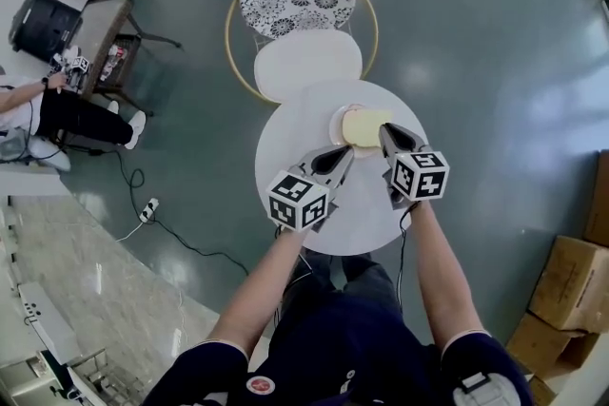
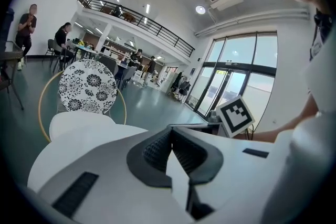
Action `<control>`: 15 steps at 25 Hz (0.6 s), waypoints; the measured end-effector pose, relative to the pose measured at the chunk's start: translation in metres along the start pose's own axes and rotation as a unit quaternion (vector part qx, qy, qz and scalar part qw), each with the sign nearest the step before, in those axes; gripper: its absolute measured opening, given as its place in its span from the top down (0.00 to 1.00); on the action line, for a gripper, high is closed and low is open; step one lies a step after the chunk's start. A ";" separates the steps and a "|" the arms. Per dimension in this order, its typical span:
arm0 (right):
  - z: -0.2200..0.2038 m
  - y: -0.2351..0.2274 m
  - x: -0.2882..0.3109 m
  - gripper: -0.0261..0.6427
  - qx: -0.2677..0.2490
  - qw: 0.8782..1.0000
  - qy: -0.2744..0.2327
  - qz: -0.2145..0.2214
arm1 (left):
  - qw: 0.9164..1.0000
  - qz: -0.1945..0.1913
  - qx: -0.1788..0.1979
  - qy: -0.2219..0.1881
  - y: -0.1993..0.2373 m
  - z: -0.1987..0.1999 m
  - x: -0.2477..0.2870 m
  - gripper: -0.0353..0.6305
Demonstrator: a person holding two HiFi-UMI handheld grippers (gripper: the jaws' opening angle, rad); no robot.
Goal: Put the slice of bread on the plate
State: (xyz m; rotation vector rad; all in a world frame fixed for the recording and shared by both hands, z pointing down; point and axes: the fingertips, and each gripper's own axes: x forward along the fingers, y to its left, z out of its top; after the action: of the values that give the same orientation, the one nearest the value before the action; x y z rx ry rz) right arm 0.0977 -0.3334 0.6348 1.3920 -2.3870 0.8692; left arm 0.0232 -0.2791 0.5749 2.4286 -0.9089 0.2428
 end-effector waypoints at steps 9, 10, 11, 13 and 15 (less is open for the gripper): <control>0.037 0.058 -0.048 0.95 -0.036 0.997 -0.040 0.048 | 1.000 -0.016 0.012 -0.017 -0.023 0.028 -0.022 0.94; 0.042 0.064 -0.053 0.95 -0.042 0.997 -0.046 0.051 | 1.000 -0.018 0.015 -0.019 -0.025 0.032 -0.025 0.94; 0.046 0.070 -0.057 0.95 -0.046 0.996 -0.051 0.054 | 0.999 -0.019 0.018 -0.021 -0.027 0.037 -0.028 0.94; 0.054 0.080 -0.066 0.95 -0.053 0.995 -0.062 0.058 | 0.999 -0.022 0.021 -0.028 -0.031 0.046 -0.034 0.94; 0.061 0.089 -0.075 0.95 -0.056 0.994 -0.075 0.061 | 0.999 -0.026 0.026 -0.035 -0.036 0.054 -0.039 0.94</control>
State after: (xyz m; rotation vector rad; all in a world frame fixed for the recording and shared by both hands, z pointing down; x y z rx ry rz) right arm 0.0659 -0.2846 0.5170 1.3240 -2.6139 0.6685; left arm 0.0161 -0.2637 0.5009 2.5184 -0.8777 0.1654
